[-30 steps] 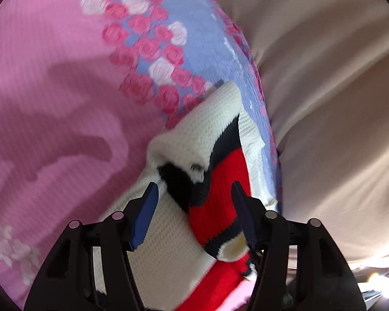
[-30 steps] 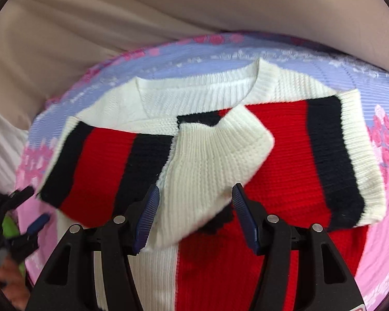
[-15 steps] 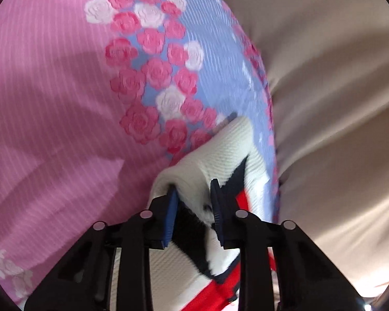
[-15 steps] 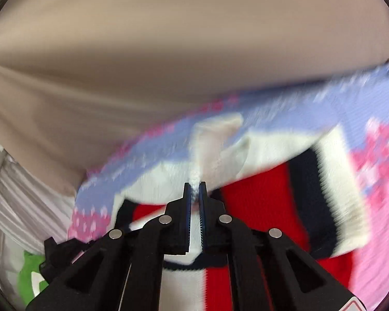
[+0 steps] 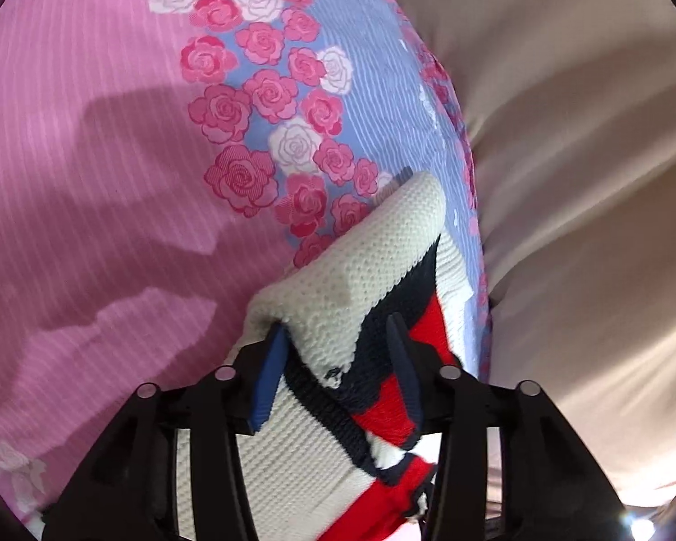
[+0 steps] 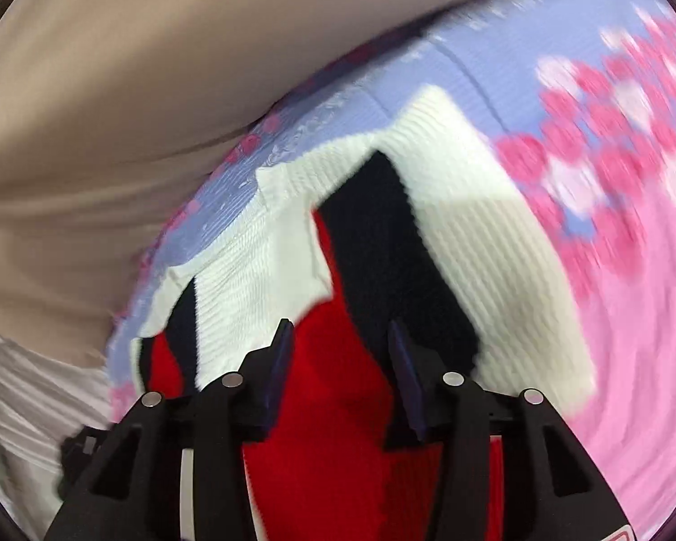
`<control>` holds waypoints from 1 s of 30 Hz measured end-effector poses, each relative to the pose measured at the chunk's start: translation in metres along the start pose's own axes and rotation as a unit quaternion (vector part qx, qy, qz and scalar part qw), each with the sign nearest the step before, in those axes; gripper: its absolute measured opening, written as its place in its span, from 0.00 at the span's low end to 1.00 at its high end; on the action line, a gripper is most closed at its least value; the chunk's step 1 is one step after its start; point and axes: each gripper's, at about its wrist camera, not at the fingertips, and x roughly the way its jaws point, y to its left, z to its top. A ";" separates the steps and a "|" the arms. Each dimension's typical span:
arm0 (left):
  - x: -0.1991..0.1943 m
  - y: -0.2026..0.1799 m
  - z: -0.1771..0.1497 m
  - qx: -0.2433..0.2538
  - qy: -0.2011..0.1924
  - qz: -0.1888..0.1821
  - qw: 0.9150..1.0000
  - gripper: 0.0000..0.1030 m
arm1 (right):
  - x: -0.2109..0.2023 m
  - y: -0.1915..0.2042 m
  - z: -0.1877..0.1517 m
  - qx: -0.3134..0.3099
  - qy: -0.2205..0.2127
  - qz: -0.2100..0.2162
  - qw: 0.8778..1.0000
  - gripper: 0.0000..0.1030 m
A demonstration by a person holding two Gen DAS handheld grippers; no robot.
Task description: Fold small clothes
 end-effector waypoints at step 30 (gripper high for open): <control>0.015 -0.011 -0.025 0.088 0.011 0.075 0.993 0.11 | -0.009 -0.042 -0.010 -0.027 0.003 -0.020 0.999 0.05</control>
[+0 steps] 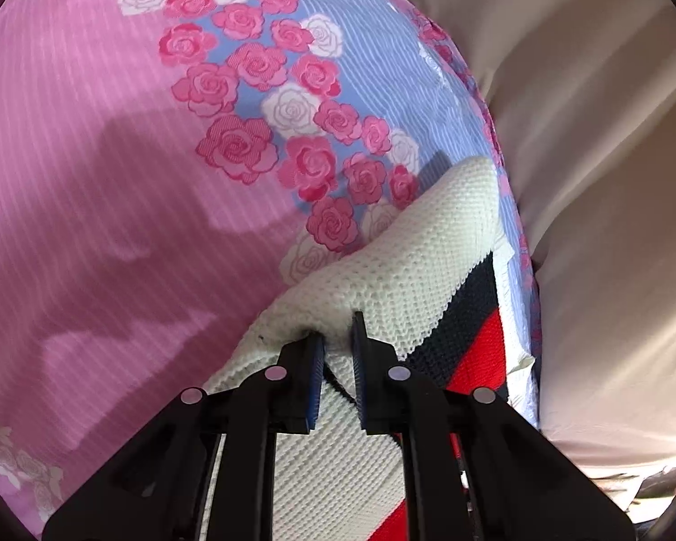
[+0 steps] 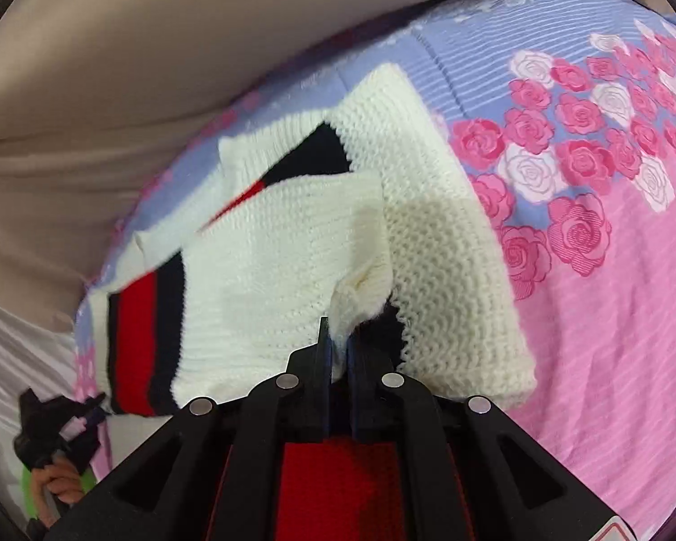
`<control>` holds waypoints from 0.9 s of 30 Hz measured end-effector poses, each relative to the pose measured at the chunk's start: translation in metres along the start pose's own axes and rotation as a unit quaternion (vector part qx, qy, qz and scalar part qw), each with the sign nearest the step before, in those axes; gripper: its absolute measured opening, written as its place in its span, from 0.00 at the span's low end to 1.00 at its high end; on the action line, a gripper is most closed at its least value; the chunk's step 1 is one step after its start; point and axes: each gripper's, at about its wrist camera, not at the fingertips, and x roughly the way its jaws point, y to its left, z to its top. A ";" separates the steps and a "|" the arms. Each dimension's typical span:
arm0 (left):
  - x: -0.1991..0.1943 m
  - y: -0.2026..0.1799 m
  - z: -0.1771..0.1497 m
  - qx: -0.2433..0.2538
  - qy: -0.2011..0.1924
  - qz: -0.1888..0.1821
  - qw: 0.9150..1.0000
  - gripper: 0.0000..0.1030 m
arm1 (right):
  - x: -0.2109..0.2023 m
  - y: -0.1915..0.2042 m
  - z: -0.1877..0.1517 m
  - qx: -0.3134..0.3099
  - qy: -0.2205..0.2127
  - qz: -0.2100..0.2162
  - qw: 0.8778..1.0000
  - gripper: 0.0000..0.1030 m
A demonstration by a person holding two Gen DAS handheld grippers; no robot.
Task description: Fold small clothes
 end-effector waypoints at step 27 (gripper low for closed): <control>-0.001 0.022 0.004 0.023 0.006 -0.056 0.998 0.11 | 0.165 0.351 -0.019 -0.382 0.167 0.051 0.908 0.04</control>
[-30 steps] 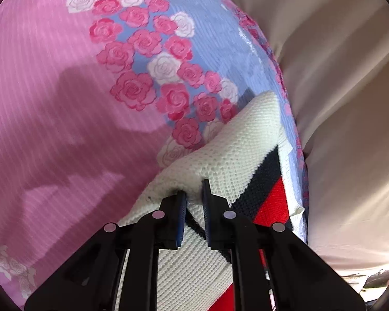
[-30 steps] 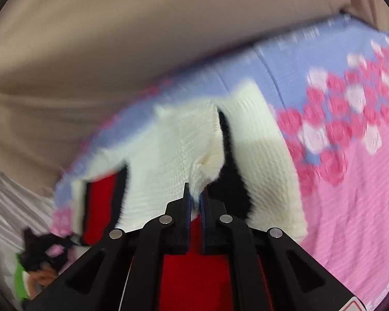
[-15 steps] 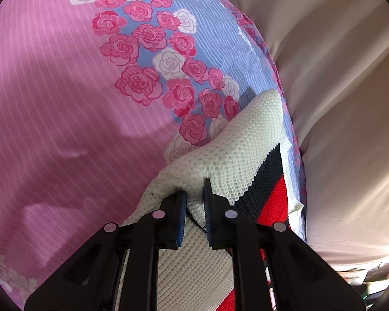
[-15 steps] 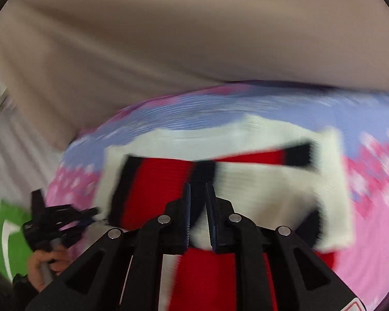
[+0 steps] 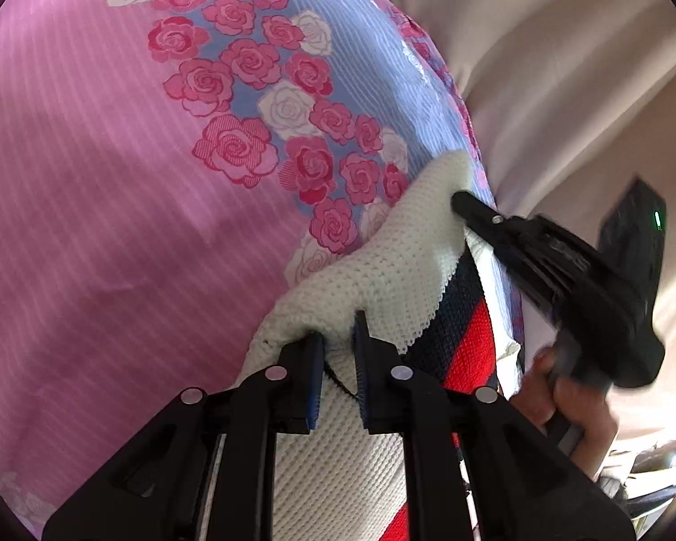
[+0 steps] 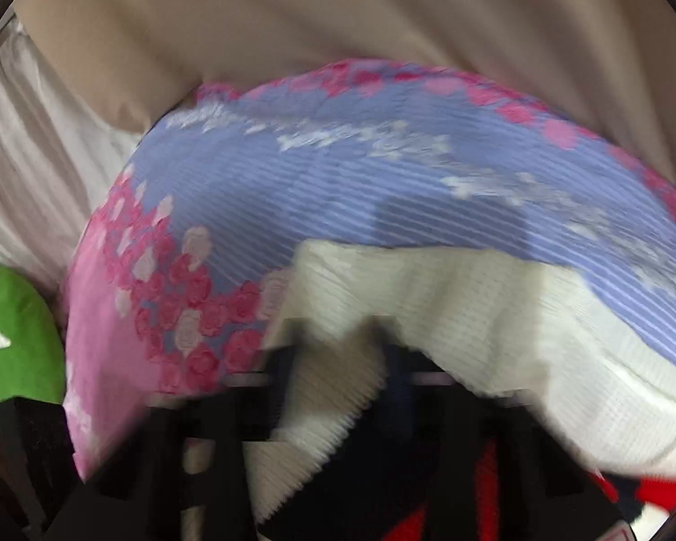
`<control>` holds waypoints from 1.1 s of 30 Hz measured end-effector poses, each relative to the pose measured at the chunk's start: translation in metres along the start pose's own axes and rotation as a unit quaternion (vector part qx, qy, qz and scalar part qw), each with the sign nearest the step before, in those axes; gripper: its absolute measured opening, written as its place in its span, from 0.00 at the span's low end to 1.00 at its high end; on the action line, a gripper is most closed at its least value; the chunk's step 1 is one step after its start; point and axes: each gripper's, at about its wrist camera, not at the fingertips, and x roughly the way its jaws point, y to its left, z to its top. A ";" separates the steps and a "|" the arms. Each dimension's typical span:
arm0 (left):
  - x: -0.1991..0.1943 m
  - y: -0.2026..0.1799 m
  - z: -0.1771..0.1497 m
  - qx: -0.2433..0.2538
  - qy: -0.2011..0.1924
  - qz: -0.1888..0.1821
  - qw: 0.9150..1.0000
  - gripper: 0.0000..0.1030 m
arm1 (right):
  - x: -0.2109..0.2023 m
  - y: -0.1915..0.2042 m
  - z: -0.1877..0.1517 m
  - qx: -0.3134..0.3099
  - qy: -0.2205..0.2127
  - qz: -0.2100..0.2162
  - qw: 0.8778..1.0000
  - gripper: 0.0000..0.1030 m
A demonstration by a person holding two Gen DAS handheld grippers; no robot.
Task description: Fold small clothes
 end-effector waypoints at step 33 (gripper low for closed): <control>-0.001 -0.003 0.001 0.042 -0.017 0.024 0.999 0.10 | 0.046 0.032 0.031 -0.062 -0.024 -0.040 0.997 0.08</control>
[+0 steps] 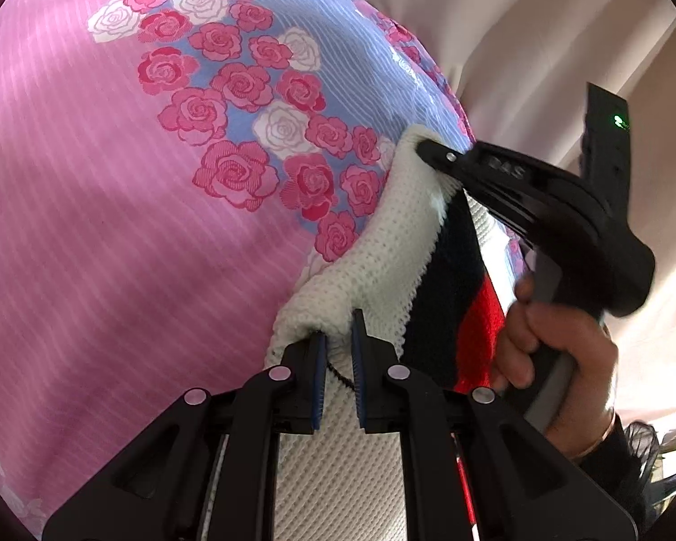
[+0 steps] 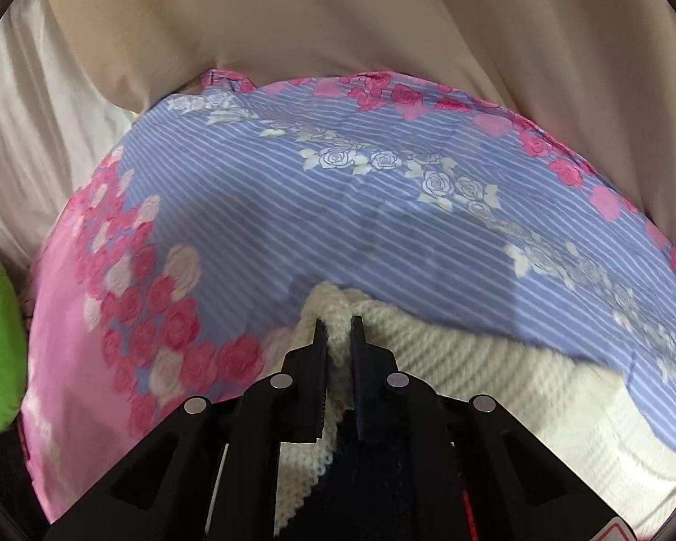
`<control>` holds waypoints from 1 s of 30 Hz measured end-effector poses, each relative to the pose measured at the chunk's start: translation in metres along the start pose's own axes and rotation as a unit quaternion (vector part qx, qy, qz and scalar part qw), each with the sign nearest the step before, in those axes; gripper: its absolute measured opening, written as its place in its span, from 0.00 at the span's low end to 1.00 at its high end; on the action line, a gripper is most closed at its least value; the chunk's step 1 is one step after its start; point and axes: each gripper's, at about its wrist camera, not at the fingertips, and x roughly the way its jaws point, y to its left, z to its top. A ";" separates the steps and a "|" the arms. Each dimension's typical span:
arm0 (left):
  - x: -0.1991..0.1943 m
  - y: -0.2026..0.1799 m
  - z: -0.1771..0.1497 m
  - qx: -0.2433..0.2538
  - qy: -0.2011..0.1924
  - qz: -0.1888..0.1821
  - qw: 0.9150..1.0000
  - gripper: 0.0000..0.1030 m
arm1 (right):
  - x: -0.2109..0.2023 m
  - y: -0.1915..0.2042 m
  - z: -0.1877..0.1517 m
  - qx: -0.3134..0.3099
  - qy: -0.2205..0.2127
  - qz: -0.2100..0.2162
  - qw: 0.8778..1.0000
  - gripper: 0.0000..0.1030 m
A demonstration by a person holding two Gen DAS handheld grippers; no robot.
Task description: Fold small clothes
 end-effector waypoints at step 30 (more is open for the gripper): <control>-0.001 -0.005 0.005 -0.011 0.007 0.039 0.999 0.10 | -0.203 -0.188 -0.286 0.372 -0.113 -0.085 0.918 0.08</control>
